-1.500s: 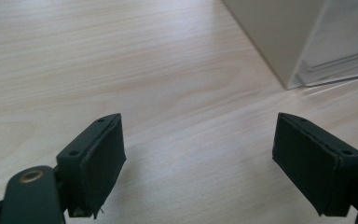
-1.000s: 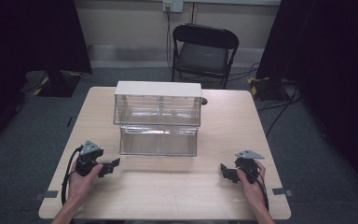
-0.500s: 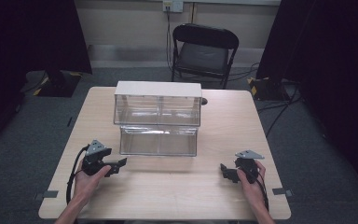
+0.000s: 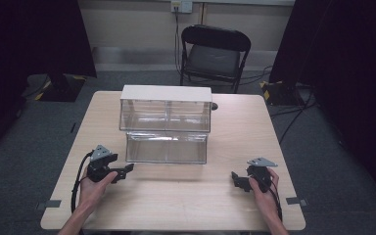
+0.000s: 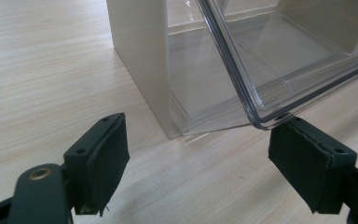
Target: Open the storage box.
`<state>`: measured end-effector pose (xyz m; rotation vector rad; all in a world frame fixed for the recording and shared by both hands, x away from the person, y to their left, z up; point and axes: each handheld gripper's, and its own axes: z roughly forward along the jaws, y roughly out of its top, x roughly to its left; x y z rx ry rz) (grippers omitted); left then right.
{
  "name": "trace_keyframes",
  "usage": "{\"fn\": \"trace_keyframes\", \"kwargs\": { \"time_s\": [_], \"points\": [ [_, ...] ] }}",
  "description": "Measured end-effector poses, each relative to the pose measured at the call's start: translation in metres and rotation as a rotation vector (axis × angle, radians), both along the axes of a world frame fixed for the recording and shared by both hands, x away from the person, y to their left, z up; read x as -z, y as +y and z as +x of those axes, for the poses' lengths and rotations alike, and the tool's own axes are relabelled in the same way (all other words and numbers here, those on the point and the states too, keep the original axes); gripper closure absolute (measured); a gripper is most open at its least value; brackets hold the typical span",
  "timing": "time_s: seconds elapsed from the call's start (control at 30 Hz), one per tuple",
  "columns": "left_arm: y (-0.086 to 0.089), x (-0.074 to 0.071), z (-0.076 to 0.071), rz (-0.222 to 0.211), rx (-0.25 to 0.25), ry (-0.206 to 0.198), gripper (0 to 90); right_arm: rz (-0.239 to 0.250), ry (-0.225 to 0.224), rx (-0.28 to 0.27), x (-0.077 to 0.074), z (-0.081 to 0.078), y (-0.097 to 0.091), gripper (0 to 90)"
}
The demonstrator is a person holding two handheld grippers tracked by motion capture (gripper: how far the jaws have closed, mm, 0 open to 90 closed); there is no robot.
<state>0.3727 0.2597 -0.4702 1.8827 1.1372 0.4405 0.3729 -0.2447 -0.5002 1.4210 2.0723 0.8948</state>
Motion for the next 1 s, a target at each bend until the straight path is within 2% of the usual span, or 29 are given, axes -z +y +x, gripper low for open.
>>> {"fn": "trace_keyframes", "kwargs": {
  "time_s": [0.33, 0.37, 0.57, 1.0],
  "points": [
    [-0.0028, -0.0025, -0.0005, -0.028, 0.032, -0.012, 18.3, 0.0, 0.0, 0.0, 0.0, 0.0, 0.0, 12.8],
    [-0.0029, -0.0028, -0.0002, -0.015, 0.039, -0.014, 18.5, 0.0, 0.0, 0.0, 0.0, 0.0, 0.0, 12.8],
    [-0.0088, -0.0025, 0.0007, -0.031, 0.05, -0.014, 17.7, 0.0, 0.0, 0.0, 0.0, 0.0, 0.0, 12.9],
    [-0.0093, -0.003, -0.0001, -0.023, 0.065, -0.024, 19.2, 0.0, 0.0, 0.0, 0.0, 0.0, 0.0, 12.9]
  ]
}}
